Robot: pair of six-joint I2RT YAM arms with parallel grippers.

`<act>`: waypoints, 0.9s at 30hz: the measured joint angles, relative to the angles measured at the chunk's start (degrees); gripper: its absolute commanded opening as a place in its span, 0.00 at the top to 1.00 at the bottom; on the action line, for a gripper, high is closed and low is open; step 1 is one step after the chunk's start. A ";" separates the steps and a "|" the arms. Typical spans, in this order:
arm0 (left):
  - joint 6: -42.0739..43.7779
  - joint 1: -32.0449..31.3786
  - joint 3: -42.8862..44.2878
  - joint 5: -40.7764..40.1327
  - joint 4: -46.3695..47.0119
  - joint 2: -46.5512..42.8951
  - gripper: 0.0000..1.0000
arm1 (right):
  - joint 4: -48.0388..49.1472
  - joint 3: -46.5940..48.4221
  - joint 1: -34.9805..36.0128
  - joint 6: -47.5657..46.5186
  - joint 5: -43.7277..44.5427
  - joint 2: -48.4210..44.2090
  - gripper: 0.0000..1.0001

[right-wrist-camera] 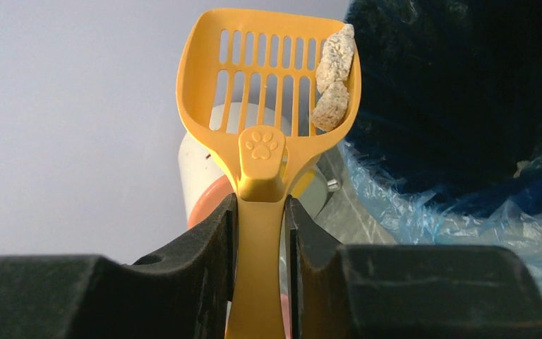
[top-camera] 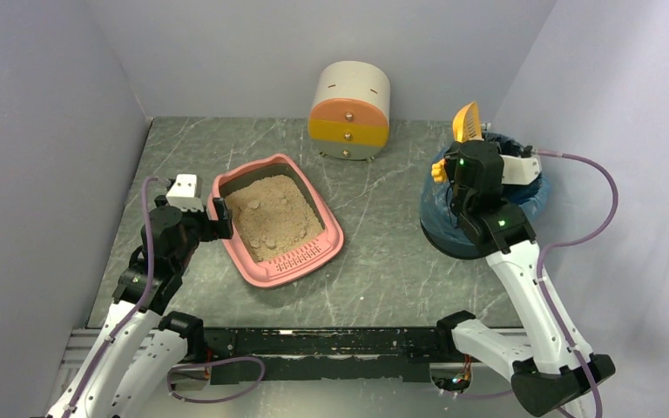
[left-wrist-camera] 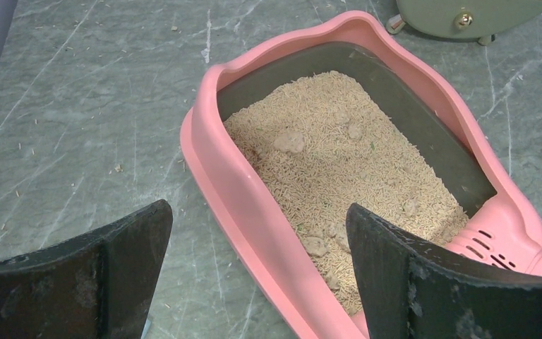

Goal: Clean the litter box

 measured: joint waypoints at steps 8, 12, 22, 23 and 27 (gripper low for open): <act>0.00 0.00 0.00 -0.02 0.00 -0.02 0.03 | 0.09 -5.38 -1.36 8.00 -1.90 -4.83 1.00; 0.00 0.00 0.00 0.00 0.00 -0.02 0.03 | -0.28 -5.44 -1.81 12.76 -3.19 -5.46 1.00; 0.00 0.00 0.00 0.02 0.00 0.00 0.03 | 1.51 -12.50 -4.04 24.00 -6.16 -11.34 1.00; 0.00 0.00 0.00 0.02 0.00 0.00 0.03 | 1.84 -13.27 -4.15 25.03 -6.34 -11.85 1.00; 0.00 0.00 0.00 0.07 0.00 0.02 0.03 | 3.28 -15.28 -4.52 28.98 -6.99 -13.44 1.00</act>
